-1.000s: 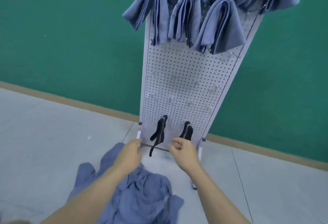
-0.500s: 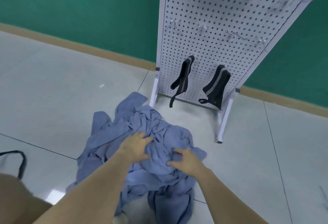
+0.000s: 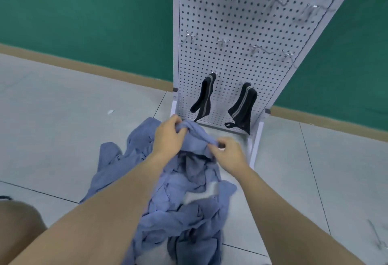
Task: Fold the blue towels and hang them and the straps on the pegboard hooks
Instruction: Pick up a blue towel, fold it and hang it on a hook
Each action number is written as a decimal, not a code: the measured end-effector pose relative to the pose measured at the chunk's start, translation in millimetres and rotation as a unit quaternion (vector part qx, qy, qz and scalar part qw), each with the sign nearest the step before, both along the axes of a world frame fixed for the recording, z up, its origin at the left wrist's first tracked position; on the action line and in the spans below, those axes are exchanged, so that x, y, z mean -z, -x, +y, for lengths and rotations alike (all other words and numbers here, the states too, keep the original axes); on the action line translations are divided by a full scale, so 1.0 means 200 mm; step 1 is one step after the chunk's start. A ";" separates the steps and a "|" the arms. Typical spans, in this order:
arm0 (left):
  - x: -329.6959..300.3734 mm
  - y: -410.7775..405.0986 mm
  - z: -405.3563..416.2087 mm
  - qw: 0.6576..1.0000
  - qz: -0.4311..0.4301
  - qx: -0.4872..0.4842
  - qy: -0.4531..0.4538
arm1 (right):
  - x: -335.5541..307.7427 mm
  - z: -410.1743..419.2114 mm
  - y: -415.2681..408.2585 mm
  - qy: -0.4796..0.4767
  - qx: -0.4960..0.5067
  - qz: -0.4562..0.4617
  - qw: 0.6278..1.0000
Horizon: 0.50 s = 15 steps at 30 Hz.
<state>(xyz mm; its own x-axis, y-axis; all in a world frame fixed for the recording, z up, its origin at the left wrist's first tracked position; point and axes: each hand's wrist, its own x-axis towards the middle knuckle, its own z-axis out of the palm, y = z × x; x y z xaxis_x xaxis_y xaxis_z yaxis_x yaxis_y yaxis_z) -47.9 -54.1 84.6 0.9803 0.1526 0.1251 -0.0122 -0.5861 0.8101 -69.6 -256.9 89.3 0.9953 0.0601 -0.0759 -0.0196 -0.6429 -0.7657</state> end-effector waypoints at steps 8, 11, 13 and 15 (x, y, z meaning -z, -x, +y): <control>-0.87 0.01 -0.19 0.967 -0.230 -0.047 0.095 | -0.91 -0.05 -0.02 -0.015 0.061 -0.218 0.974; -1.15 0.10 -0.20 0.965 -0.231 -0.020 0.122 | -1.21 -0.13 0.07 0.016 0.043 -0.259 0.965; -1.29 0.15 -0.19 0.974 -0.210 0.020 0.085 | -1.31 -0.20 0.12 0.019 0.039 -0.277 0.960; -1.40 0.21 -0.17 0.983 -0.165 0.079 0.022 | -1.35 -0.27 0.18 0.007 0.052 -0.275 0.960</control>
